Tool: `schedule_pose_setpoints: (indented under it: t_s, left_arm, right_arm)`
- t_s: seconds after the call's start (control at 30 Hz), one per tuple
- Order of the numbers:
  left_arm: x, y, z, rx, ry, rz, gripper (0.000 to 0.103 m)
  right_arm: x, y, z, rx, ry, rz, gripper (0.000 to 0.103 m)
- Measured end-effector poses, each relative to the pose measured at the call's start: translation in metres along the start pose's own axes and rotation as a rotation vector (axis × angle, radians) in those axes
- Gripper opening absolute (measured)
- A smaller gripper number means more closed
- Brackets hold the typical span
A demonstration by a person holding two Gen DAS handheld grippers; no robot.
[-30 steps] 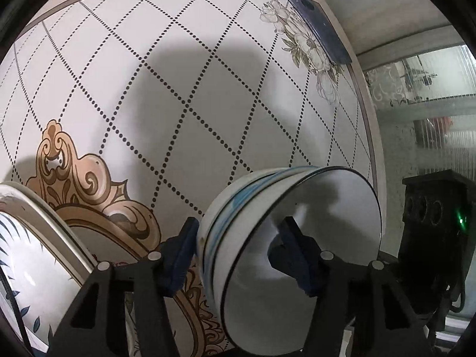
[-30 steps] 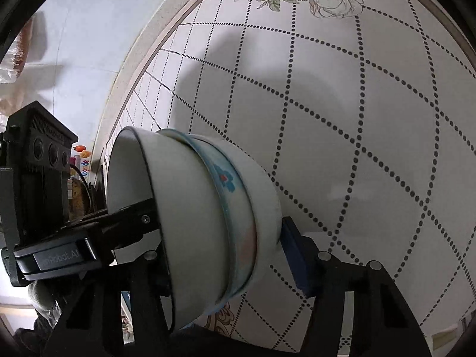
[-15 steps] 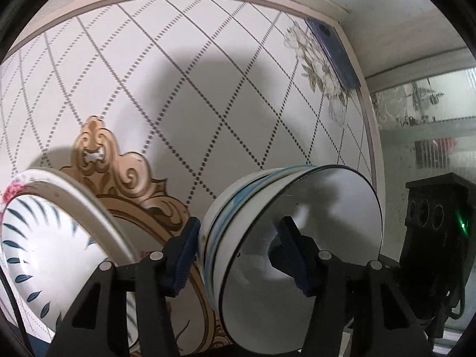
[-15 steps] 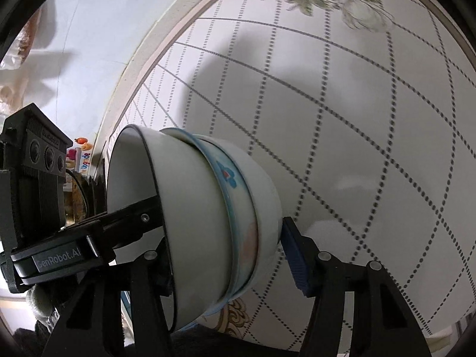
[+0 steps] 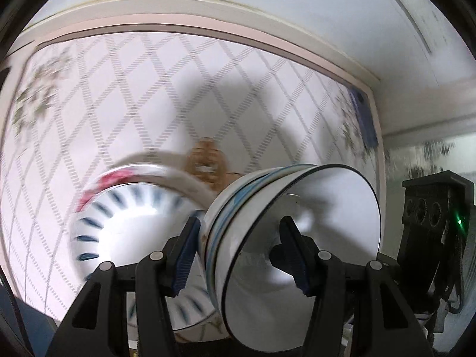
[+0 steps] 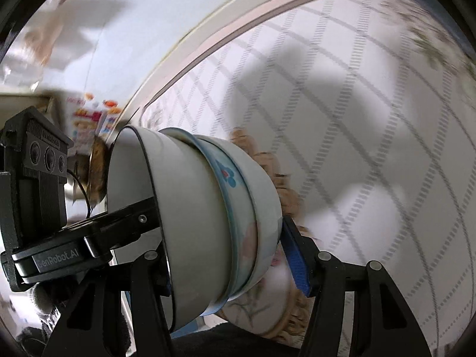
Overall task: Organize plates and bowls
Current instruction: 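Carry the nested bowls with both grippers and lower them onto the plate stack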
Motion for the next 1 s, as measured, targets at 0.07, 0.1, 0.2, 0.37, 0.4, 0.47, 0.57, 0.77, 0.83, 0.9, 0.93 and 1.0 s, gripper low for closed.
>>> schedule_pose_setpoints:
  t_s: [0.07, 0.1, 0.2, 0.37, 0.4, 0.47, 0.57, 0.77, 0.83, 0.9, 0.93, 1.0]
  left_arm:
    - [0.002, 0.020, 0.000, 0.041, -0.005, -0.012, 0.053]
    - [0.003, 0.029, 0.001, 0.063, -0.005, -0.017, 0.053]
    - [0.002, 0.059, 0.004, 0.121, -0.001, -0.027, 0.053]
    - [-0.006, 0.091, 0.012, 0.182, 0.012, -0.040, 0.053]
    - [-0.008, 0.095, 0.013, 0.191, 0.016, -0.042, 0.053]
    - [-0.012, 0.099, 0.015, 0.202, 0.024, -0.042, 0.053]
    - [-0.018, 0.104, 0.018, 0.211, 0.037, -0.038, 0.053]
    - [-0.023, 0.106, 0.024, 0.207, 0.049, -0.035, 0.053]
    - [-0.025, 0.105, 0.023, 0.204, 0.051, -0.037, 0.053]
    - [-0.027, 0.104, 0.022, 0.201, 0.050, -0.039, 0.053]
    - [-0.027, 0.104, 0.022, 0.200, 0.050, -0.039, 0.053]
    - [-0.027, 0.105, 0.022, 0.198, 0.049, -0.038, 0.053]
  right_arm:
    - [-0.017, 0.014, -0.002, 0.026, 0.034, -0.013, 0.061]
    - [-0.028, 0.022, -0.002, 0.039, 0.057, -0.021, 0.061]
    - [-0.053, 0.035, 0.000, 0.067, 0.103, -0.033, 0.061]
    - [-0.093, 0.052, 0.013, 0.098, 0.176, -0.038, 0.061]
    - [-0.097, 0.053, 0.015, 0.100, 0.182, -0.035, 0.061]
    - [-0.104, 0.054, 0.023, 0.107, 0.203, -0.031, 0.061]
    - [-0.115, 0.052, 0.027, 0.108, 0.221, -0.021, 0.061]
    - [-0.128, 0.044, 0.033, 0.098, 0.236, 0.000, 0.061]
    - [-0.129, 0.043, 0.035, 0.096, 0.236, 0.004, 0.061]
    - [-0.129, 0.041, 0.036, 0.096, 0.236, 0.007, 0.061]
    - [-0.127, 0.041, 0.037, 0.095, 0.235, 0.008, 0.061]
    - [-0.125, 0.041, 0.037, 0.098, 0.233, 0.011, 0.061]
Point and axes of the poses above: each gripper's, at about its wrist camera, not at the fingertips, and x roughly against the way its jaws point, y to its left, z to its underside, the point moved 10 cm from there along -x, roughly the way its jaws point, and after that the axes turned 14 degrees about -z, right-handed, at the moved point
